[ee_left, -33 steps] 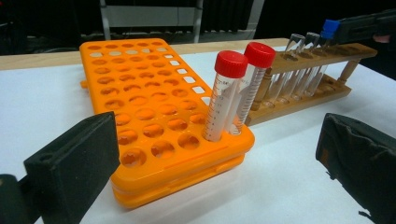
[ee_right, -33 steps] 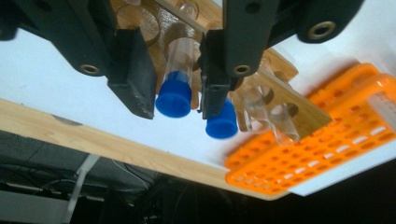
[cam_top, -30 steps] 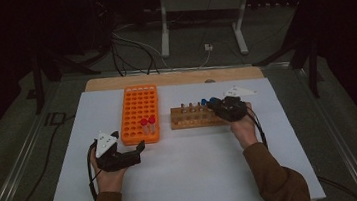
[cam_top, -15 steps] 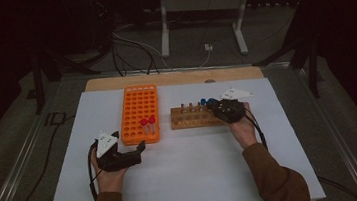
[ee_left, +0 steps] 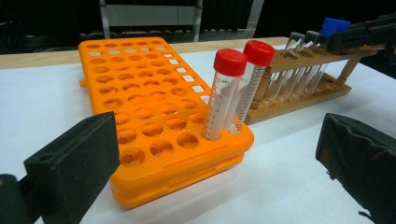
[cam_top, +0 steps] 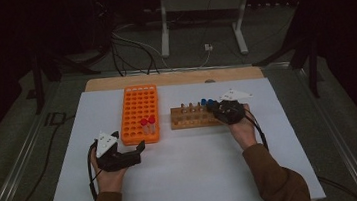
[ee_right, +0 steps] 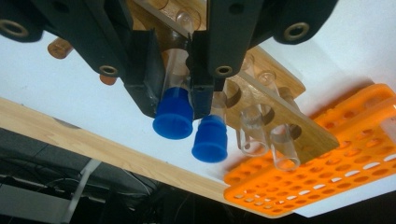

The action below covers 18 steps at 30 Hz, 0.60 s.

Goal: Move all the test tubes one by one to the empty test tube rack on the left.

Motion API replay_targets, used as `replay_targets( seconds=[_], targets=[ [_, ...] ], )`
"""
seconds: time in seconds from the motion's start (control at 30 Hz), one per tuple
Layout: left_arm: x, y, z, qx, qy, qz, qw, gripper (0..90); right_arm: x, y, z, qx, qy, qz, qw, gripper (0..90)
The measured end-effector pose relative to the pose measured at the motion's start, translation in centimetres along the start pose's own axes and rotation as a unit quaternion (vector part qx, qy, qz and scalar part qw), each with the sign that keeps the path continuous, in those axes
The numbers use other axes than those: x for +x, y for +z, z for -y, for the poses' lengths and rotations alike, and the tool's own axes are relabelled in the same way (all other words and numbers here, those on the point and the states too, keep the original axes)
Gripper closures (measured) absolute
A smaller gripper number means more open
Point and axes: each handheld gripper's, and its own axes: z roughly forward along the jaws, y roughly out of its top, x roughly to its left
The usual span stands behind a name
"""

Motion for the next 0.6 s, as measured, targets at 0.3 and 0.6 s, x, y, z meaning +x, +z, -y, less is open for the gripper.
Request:
replay_targets(
  seconds=[0.3,0.6],
  targets=[
    [-0.1,0.1,0.1,0.004,0.001,0.002,1.0,0.3,-0.2,-1.4,-1.2,-0.028,0.009,-0.005,0.9996,77.3],
    [-0.1,0.2,0.1,0.005,0.001,0.002,1.0,0.3,-0.2,-3.1,-3.3,-0.052,0.004,-0.009,0.9986,77.3]
  ],
)
